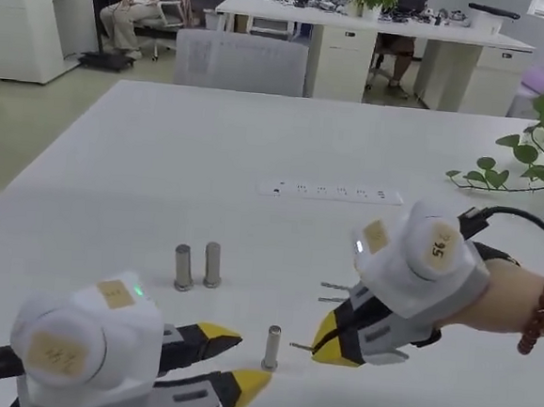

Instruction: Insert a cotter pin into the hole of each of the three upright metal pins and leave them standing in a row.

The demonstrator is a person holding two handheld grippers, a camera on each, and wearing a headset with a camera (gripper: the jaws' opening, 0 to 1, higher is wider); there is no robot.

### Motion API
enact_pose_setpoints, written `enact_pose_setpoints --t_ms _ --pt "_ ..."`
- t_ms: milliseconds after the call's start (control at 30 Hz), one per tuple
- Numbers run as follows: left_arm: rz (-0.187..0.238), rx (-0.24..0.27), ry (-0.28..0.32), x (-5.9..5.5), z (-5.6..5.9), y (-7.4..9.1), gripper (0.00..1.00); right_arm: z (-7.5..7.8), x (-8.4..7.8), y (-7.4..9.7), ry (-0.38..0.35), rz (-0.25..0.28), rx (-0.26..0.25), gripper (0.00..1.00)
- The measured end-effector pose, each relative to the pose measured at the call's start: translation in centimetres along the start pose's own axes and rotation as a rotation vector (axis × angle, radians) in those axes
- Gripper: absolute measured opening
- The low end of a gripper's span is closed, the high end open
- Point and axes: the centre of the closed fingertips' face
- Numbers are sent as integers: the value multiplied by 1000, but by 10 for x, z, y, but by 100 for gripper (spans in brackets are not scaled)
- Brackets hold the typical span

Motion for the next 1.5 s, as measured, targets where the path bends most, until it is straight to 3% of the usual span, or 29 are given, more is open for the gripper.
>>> enact_pose_setpoints --t_ms 367,900,1500 --pt "-10 34 11 -8 -9 -17 27 17 -15 -5 87 -66 -57 3" --pt "-38 75 27 -25 -24 -38 27 31 -24 -15 106 -94 -77 3" --pt "-57 74 42 -41 -28 -55 20 36 -29 -22 108 -103 -75 3"
Point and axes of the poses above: the centre of the closed fingertips' face, and the gripper's own axes: y roughly backward along the fingers, z roughly to its right, x roughly out of its top, and after that the axes turned 14 degrees about z, right-handed
